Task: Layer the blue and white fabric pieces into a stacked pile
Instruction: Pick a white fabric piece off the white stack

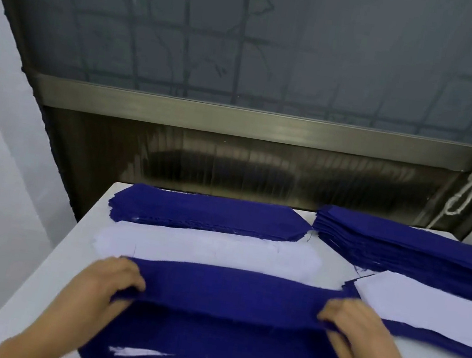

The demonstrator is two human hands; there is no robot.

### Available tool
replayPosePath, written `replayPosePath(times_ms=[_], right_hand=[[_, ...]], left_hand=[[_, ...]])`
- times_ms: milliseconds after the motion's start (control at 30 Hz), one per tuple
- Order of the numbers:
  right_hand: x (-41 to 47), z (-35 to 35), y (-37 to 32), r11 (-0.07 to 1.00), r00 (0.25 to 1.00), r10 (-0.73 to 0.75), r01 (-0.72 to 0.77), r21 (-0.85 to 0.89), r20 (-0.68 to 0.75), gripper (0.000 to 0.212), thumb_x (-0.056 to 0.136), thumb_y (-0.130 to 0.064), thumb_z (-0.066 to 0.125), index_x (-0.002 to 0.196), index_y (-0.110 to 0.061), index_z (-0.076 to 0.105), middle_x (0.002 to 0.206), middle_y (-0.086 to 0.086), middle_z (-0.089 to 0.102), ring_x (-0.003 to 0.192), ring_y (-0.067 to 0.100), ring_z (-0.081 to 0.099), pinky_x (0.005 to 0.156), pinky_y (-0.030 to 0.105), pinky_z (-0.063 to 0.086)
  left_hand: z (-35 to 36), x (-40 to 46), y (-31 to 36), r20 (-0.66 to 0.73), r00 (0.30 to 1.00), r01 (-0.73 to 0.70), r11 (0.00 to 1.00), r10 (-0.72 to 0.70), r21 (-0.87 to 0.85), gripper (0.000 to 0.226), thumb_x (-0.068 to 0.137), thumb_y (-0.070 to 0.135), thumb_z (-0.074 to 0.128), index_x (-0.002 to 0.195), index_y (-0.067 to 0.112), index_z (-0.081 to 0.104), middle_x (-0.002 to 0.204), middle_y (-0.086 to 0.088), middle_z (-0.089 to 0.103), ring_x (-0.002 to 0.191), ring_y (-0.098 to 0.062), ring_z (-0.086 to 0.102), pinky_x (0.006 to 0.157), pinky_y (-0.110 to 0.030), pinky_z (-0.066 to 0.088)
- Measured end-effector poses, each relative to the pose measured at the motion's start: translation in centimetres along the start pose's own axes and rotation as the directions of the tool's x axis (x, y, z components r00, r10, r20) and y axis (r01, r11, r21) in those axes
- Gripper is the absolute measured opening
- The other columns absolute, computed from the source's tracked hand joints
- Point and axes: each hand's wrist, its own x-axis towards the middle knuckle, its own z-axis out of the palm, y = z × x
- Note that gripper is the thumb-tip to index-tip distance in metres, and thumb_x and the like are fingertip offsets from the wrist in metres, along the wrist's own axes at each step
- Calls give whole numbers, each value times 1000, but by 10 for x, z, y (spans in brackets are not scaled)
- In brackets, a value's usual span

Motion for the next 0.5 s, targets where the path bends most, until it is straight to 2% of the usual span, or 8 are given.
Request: replayPosePath(times_ms=[67, 133, 167, 400, 467, 500], right_hand=[[-20, 13, -3, 999, 999, -53, 53, -1, 7, 13, 87, -15, 59, 85, -18, 72, 92, -6, 66, 91, 3, 50, 84, 16, 38], [-28, 20, -7, 998, 999, -30, 30, 55, 10, 49, 103, -35, 33, 82, -18, 74, 91, -6, 67, 90, 1, 51, 79, 18, 42], [-28, 19, -9, 998, 1000, -1, 0, 69, 14, 56, 103, -40, 27, 82, -18, 74, 91, -6, 67, 90, 1, 51, 79, 19, 43], [-31, 19, -11, 996, 1000, 9, -12, 88, 28, 54, 101, -38, 29, 82, -18, 74, 90, -9, 67, 89, 1, 54, 77, 21, 46], [-35, 19, -12, 994, 997, 33, -39, 106, 63, 46, 100, -38, 36, 81, -20, 74, 90, -13, 66, 88, -1, 55, 77, 20, 47], [-35, 16, -13, 991, 994, 57, -68, 120, 89, 35, 97, -38, 45, 82, -23, 73, 91, -15, 65, 89, -3, 55, 77, 19, 47]], left_hand=[[15, -16, 1, 42, 998, -42, 999, 41, 14, 50, 44, -4, 91, 77, 27, 71, 87, 17, 63, 82, 6, 52, 76, -11, 43], [24, -25, 0, 51, 998, -30, 1000, 29, 8, 54, 36, -6, 92, 75, 25, 72, 86, 16, 64, 80, 6, 52, 73, -13, 45], [26, -27, -2, 42, 999, -26, 1000, 26, 3, 56, 35, -7, 92, 75, 25, 72, 86, 16, 64, 79, 6, 52, 72, -14, 45], [19, -29, 2, 90, 994, -59, 998, 56, 26, 54, 33, 1, 95, 74, 27, 74, 86, 17, 66, 80, 7, 52, 72, -14, 46], [20, -34, 1, 148, 988, -32, 999, 33, -9, 49, 40, 9, 94, 76, 33, 71, 88, 25, 63, 81, 9, 54, 72, -13, 48], [19, -36, 2, 163, 986, -19, 999, 26, -46, 41, 51, 19, 92, 79, 38, 69, 90, 29, 61, 84, 10, 55, 74, -12, 48]])
